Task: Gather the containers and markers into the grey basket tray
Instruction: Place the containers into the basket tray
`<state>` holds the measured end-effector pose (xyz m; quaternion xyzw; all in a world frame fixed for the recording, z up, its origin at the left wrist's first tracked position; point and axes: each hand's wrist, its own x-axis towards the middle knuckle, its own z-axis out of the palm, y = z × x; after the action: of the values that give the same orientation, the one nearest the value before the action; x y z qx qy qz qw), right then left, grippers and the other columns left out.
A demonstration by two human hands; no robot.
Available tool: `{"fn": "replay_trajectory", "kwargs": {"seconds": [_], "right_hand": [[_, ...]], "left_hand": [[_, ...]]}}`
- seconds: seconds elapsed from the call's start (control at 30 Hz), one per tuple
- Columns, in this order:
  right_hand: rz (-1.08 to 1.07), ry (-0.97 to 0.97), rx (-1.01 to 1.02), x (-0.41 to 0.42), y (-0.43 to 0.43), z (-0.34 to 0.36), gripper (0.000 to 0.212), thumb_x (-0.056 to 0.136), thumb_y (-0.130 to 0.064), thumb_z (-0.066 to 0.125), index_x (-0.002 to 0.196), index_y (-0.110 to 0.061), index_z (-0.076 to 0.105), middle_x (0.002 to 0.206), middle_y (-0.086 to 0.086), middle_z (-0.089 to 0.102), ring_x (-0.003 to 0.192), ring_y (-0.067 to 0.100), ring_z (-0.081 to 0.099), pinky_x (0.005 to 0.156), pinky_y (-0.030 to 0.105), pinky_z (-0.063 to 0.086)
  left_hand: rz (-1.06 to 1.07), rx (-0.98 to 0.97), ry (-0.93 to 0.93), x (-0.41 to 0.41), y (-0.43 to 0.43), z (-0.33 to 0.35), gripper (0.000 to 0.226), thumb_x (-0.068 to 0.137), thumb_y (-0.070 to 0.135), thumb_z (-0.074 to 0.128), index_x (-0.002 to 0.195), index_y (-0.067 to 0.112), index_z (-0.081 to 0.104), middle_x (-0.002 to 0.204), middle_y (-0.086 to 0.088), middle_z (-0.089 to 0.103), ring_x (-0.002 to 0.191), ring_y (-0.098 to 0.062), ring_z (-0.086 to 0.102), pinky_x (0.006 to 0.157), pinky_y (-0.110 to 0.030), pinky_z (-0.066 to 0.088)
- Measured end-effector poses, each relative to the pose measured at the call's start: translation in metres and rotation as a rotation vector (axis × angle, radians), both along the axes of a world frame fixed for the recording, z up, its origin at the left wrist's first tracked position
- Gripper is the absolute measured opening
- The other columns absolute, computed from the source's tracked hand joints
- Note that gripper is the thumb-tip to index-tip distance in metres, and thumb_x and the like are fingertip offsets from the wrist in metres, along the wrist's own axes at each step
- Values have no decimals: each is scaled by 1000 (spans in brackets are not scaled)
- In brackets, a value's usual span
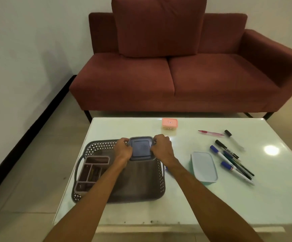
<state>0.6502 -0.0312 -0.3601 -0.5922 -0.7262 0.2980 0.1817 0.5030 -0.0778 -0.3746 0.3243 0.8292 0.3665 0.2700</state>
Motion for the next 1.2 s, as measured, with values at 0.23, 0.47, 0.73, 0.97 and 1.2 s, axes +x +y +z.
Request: {"fn": "replay_trajectory", "kwargs": {"seconds": [0.23, 0.47, 0.73, 0.97, 1.2], "right_hand": [[140, -215, 4, -9, -18, -23, 23, 87, -5, 56, 108, 0, 61, 112, 20, 65, 102, 36, 64, 82, 36, 51], [165, -293, 20, -11, -27, -30, 27, 98, -9, 45, 122, -4, 57, 127, 16, 60, 113, 30, 59, 88, 32, 45], [-17, 70, 204, 34, -27, 0, 22, 91, -7, 62, 111, -6, 71, 117, 10, 70, 104, 25, 65, 87, 21, 43], [-418, 156, 255, 128, -29, -9, 31, 93, -21, 64, 124, -17, 65, 134, 2, 62, 126, 21, 55, 108, 34, 42], [-640, 17, -131, 185, -43, -49, 70, 89, -44, 63, 146, -12, 36, 146, 12, 46, 131, 34, 47, 101, 48, 45]], "left_hand": [[-78, -82, -11, 4, 4, -32, 34, 91, -2, 54, 123, 2, 66, 125, -19, 68, 116, -35, 63, 99, -39, 50], [-59, -62, -24, 4, -5, -37, 45, 86, -7, 57, 130, 0, 60, 127, -20, 66, 118, -34, 62, 102, -41, 49], [-101, 169, 128, 37, -19, -4, 45, 90, -3, 61, 135, 4, 57, 136, -14, 50, 123, -26, 53, 101, -16, 38], [-295, 384, -26, 133, -14, 12, 30, 92, 3, 61, 120, 12, 66, 118, -3, 64, 99, -14, 63, 90, -32, 57], [-514, -126, -120, 213, 2, -18, 65, 96, 27, 59, 154, 19, 30, 155, -7, 38, 140, -29, 44, 110, -40, 43]]}}
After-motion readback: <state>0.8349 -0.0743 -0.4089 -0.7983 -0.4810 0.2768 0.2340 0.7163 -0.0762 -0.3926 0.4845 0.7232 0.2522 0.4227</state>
